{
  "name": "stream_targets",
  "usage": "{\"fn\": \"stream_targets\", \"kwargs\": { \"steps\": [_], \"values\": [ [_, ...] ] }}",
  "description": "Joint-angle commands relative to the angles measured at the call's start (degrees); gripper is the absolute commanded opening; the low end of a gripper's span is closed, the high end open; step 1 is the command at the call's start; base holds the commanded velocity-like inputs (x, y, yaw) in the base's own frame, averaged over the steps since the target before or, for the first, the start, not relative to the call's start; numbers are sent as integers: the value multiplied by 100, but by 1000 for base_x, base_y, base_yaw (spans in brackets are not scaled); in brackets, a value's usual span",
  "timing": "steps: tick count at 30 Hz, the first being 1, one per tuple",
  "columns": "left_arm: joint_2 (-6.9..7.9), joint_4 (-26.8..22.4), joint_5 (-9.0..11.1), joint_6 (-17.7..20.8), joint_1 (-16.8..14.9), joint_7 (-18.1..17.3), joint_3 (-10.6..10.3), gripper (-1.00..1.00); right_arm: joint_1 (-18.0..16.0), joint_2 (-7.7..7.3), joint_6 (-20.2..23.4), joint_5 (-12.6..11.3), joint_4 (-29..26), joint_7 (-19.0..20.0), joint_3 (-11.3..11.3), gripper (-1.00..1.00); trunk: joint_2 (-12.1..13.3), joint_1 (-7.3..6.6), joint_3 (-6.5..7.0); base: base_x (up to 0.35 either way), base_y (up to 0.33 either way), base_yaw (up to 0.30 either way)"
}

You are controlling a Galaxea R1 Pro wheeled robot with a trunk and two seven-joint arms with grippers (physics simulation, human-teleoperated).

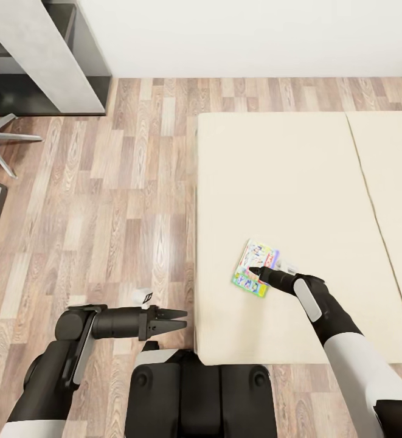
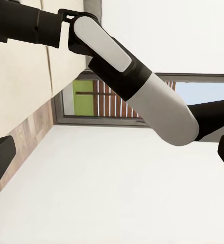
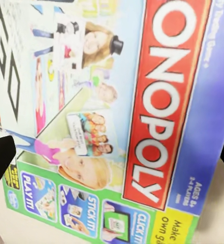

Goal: Put all the toys in the child's room - the three board games (two on the bed and one on the table), the two jigsaw puzzles on the table, and the tennis ball on the table - inside the toy box on the table in the child's room.

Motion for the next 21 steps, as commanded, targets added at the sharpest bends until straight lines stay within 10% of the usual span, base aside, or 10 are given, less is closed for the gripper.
{"fn": "stream_targets", "kwargs": {
  "steps": [1, 21],
  "values": [
    [1, -1, -6, 60, -2, -22, -1, 100, -1, 0, 26, -13, -5, 10, 1, 100, -9, 3, -6, 0, 141, 0],
    [1, -1, -6, 60, -2, -22, -1, 100, -1, -2, 35, -13, -12, 10, -1, 100, -9, 3, -6, 0, 20, 0]
  ]
}}
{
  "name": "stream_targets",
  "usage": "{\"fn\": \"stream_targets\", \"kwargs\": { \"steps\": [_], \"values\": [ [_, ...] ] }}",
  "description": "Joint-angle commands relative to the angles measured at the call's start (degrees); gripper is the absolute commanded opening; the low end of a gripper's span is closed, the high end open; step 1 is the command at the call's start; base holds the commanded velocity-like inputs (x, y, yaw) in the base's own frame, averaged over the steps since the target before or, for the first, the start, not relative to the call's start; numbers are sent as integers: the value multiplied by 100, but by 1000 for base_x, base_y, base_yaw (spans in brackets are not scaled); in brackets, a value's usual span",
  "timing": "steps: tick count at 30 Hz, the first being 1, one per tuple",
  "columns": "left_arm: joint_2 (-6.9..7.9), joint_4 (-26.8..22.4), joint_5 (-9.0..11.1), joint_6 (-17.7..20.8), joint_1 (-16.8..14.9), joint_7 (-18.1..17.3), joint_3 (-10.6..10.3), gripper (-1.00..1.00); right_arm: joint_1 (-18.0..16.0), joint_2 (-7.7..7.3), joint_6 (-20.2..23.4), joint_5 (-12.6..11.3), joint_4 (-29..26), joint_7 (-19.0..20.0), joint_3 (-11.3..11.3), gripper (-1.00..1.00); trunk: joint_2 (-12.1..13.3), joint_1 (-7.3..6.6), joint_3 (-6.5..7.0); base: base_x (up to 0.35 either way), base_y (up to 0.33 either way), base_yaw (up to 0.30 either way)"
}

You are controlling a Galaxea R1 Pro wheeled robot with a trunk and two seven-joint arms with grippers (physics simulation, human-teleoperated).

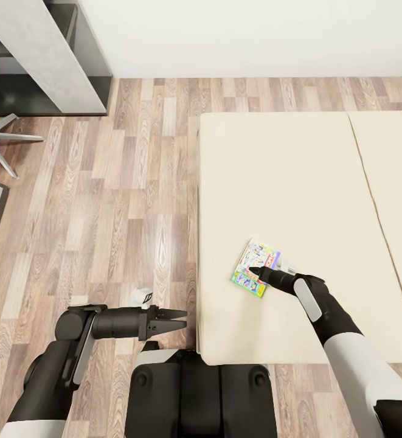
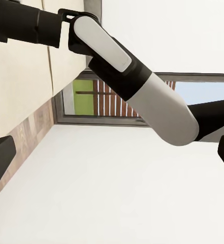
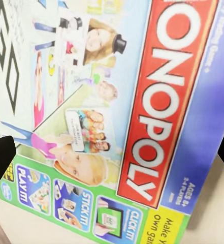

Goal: Put all the toys in the child's room - the three board games (two on the bed and one on the table), the two jigsaw puzzles on the table, and the tennis ball on the table - inside the toy box on the table in the child's room.

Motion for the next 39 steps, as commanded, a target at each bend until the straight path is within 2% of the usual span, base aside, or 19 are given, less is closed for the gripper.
{"fn": "stream_targets", "kwargs": {
  "steps": [1, 39],
  "values": [
    [1, -2, -6, 61, -1, -22, 0, 100, -1, -2, 25, -4, -4, 11, 1, 100, -9, 3, -6, 0, 0, 0],
    [6, -2, -6, 61, -2, -27, 4, 100, -1, 23, 68, -13, -20, 27, 0, 100, -9, 3, -6, 0, 0, 0]
  ]
}}
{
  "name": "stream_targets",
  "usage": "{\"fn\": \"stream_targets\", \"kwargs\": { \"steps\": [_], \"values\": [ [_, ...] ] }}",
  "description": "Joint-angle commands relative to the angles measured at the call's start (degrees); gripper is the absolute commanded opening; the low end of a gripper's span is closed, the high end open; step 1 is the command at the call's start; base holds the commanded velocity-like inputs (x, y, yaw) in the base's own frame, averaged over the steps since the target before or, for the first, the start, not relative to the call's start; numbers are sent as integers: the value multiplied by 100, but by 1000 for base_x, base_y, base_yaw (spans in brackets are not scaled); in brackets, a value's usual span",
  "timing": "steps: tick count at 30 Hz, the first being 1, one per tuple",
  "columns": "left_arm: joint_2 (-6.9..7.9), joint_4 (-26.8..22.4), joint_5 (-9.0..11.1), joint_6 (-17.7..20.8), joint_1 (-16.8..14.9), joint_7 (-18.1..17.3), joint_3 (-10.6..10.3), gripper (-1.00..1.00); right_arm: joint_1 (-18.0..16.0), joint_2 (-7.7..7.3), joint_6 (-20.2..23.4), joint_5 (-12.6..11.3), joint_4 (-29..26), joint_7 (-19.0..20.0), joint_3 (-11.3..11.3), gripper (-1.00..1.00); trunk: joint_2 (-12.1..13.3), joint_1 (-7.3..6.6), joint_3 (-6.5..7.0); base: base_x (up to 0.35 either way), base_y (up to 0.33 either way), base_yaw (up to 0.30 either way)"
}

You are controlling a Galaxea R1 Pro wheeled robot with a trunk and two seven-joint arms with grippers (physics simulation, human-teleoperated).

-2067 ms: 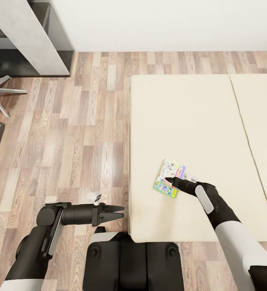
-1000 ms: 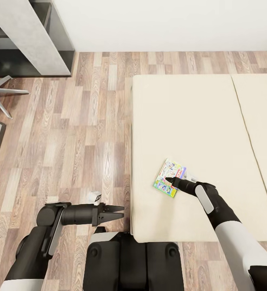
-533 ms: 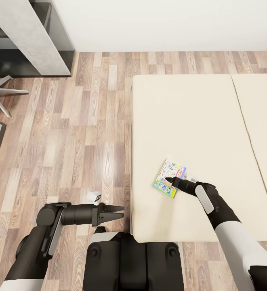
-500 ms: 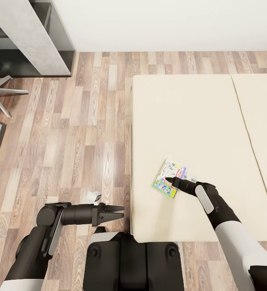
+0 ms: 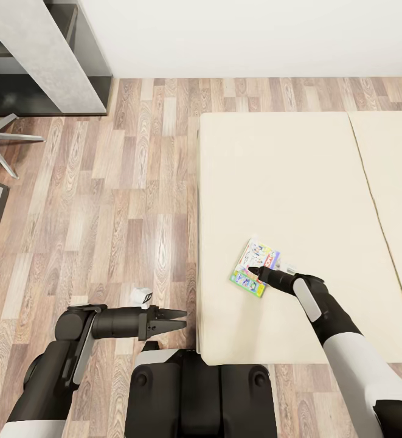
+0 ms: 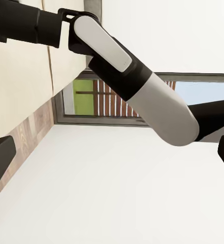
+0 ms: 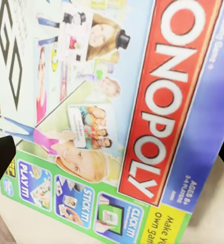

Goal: Put all the toys in the child's room - the three board games (two on the bed and one on the table), the two jigsaw puzzles on the table, and the tennis ball on the table - inside the toy box on the table in the child's room.

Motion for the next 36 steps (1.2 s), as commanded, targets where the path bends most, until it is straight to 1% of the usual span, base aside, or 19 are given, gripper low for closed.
{"fn": "stream_targets", "kwargs": {
  "steps": [1, 2, 7, 9, 13, 16, 24, 29, 36],
  "values": [
    [2, -2, -6, 61, -1, -22, 1, 100, -1, 4, 25, -3, -6, 11, 1, 100, -9, 3, -6, 0, 5, 0],
    [3, -2, -6, 61, -1, -22, 0, 100, -1, 40, 26, -3, -11, 12, 3, 100, -9, 3, -6, 0, 35, 0],
    [4, -2, -6, 61, -1, -24, 4, 100, -1, 124, 26, -3, -28, 113, 10, 100, -9, 3, -6, 0, 39, 0],
    [5, -2, -6, 61, -1, -25, 5, 100, -1, 142, 26, -3, -32, 176, 76, 100, -9, 3, -6, 0, 13, 0],
    [5, -2, -6, 61, -1, -25, 5, 100, -1, 153, 26, -3, -33, 211, 176, 100, -9, 3, -6, 0, 5, 0],
    [5, -2, -6, 61, -1, -25, 5, 100, -1, 156, 26, -3, -34, 221, 205, 100, -9, 3, -6, 0, 1, 0],
    [5, -2, -6, 61, -1, -25, 5, 100, -1, 163, 26, -3, -34, 231, 218, 100, -9, 3, -6, 0, 2, 0],
    [5, -2, -6, 61, -2, -25, 5, 100, -1, 195, 26, -3, -34, 232, 219, 100, -9, 3, -6, 0, 89, 0],
    [5, -2, -6, 61, -1, -25, 5, 100, -1, 202, 26, -3, -42, 232, 219, 100, -9, 3, -6, 0, 43, 0]
  ]
}}
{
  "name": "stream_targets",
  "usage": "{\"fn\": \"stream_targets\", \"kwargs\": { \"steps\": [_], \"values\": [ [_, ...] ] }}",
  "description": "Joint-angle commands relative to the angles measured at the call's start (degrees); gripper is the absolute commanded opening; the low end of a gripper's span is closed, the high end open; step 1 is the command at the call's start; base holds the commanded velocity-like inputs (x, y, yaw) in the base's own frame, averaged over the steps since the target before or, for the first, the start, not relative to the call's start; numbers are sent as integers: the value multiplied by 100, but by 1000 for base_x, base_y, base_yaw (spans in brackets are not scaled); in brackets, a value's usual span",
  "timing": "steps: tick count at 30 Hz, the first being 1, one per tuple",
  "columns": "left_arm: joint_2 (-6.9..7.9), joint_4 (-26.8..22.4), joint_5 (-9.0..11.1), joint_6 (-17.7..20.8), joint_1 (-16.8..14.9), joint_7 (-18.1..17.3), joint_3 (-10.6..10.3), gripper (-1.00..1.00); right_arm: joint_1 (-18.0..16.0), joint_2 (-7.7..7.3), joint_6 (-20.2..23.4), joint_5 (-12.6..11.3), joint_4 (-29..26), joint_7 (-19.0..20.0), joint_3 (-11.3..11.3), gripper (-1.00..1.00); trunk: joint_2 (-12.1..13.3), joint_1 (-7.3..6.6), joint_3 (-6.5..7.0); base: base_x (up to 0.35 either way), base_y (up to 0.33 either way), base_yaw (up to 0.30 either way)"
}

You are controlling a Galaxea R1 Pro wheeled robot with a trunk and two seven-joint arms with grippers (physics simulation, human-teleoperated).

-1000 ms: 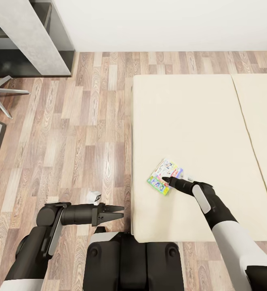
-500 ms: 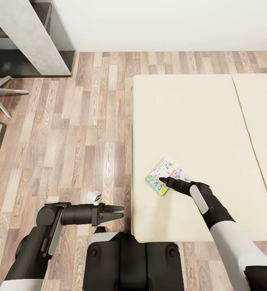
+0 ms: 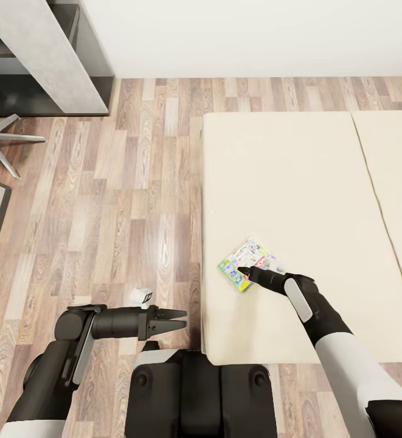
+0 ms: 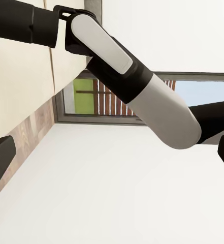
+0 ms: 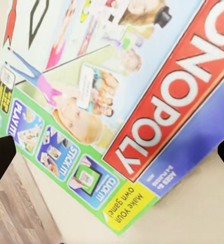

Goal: Put all the toys in the child's room - the three board games (two on the bed and one on the table), the two jigsaw puzzles on the table, and the tennis ball on the table - inside the toy box on the table in the child's room.

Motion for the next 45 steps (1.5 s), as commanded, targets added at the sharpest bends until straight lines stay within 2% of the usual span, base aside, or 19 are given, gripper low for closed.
{"fn": "stream_targets", "kwargs": {
  "steps": [1, 36, 42, 45],
  "values": [
    [1, -2, -6, 60, -2, -22, 0, 100, -1, -4, 20, 2, -5, 9, 10, 100, -9, 3, -6, 0, 102, 0],
    [1, -2, -6, 60, -2, -22, 0, 100, -1, -4, 15, 14, -8, -31, 10, 100, -9, 3, -6, 0, 71, 0],
    [1, -2, -6, 60, -2, -22, 0, 100, 25, -23, 46, 25, -228, -63, 10, 100, -9, 3, -5, 0, 2, 0],
    [1, -2, -6, 60, -2, -22, 0, 100, 55, -27, 259, 27, -511, -75, -1, 100, -9, 3, 3, 0, 0, 0]
  ]
}}
